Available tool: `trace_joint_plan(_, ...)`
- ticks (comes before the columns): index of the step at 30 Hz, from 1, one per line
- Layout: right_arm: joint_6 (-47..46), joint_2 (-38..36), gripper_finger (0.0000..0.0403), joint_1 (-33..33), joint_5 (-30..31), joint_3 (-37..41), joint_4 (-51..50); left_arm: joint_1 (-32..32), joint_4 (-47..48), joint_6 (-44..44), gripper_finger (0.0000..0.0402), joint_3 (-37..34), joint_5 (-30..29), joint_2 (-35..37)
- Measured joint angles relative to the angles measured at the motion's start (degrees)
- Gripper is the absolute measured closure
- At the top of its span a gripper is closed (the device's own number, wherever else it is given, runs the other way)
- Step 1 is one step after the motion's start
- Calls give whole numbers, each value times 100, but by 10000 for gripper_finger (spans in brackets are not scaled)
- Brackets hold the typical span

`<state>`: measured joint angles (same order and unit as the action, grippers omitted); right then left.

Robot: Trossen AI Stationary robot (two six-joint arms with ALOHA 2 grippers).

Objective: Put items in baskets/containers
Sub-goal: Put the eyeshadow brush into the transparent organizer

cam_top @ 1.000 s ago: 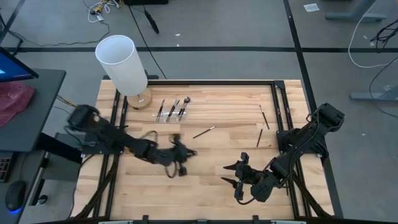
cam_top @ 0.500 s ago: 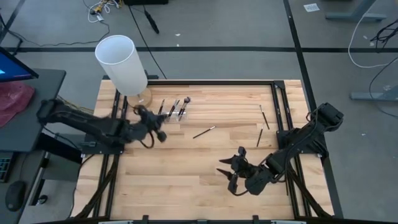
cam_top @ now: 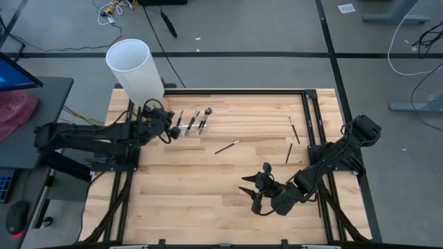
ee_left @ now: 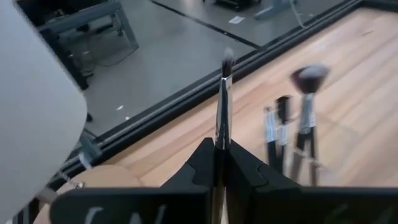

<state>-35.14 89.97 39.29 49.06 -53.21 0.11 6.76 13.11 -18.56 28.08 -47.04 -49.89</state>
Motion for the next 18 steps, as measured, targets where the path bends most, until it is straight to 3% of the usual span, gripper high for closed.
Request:
trace_joint_plan(3,3,0,232,0,0,0,14,211,-410,16,383,-321,118,4)
trace_joint_plan(8,25,0,232,0,-2,0,28,454,-970,-34,379,-719,896,2)
trace_joint_plan(18,33,0,231,-46,-2,0,108,699,-1022,-402,367,-792,1107,4)
